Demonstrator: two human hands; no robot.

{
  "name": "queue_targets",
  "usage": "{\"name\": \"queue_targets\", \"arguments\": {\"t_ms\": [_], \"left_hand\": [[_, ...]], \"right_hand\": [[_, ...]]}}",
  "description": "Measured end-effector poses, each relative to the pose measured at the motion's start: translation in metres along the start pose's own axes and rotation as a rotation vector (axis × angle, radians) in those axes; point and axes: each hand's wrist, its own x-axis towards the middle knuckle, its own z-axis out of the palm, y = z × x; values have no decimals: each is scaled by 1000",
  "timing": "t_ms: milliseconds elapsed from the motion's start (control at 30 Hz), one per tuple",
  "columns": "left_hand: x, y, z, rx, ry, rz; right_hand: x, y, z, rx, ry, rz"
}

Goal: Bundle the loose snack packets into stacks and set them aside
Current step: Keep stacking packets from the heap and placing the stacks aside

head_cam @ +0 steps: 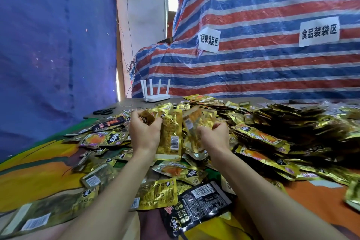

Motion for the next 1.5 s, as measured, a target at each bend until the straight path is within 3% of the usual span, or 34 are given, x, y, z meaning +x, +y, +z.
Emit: {"name": "queue_targets", "arguments": {"t_ms": [167, 300, 467, 633, 733, 833, 1033, 1200, 1400, 1500], "left_hand": [[2, -3, -1, -137, 131, -123], [-4, -5, 4, -155, 71, -154], [-11, 1, 12, -41, -117, -171], [-10, 20, -4, 17, -450, -136], [-5, 28, -13, 119, -707, 0], [-5, 25, -10, 352, -770, 103], [-11, 13, 0, 454, -656, 34], [-4, 8, 1, 362, -321, -18], [-1, 14, -2, -93, -175, -130], [-2, 9, -1, -32, -148, -156]], "right_hand": [[-7, 1, 7, -52, -164, -1], [-19, 0, 15, -12, -287, -4], [-31, 5, 23, -58, -198, -67], [-30, 9, 21, -66, -166, -32], [-29, 10, 20, -75, -135, -51], [-26, 9, 19, -89, -92, -144], [-24, 8, 19, -174, -106, -341], [-20, 2, 14, -137, 7, -382], [-13, 0, 6, -210, 125, -230], [-15, 2, 6, -297, 62, -125]]}}
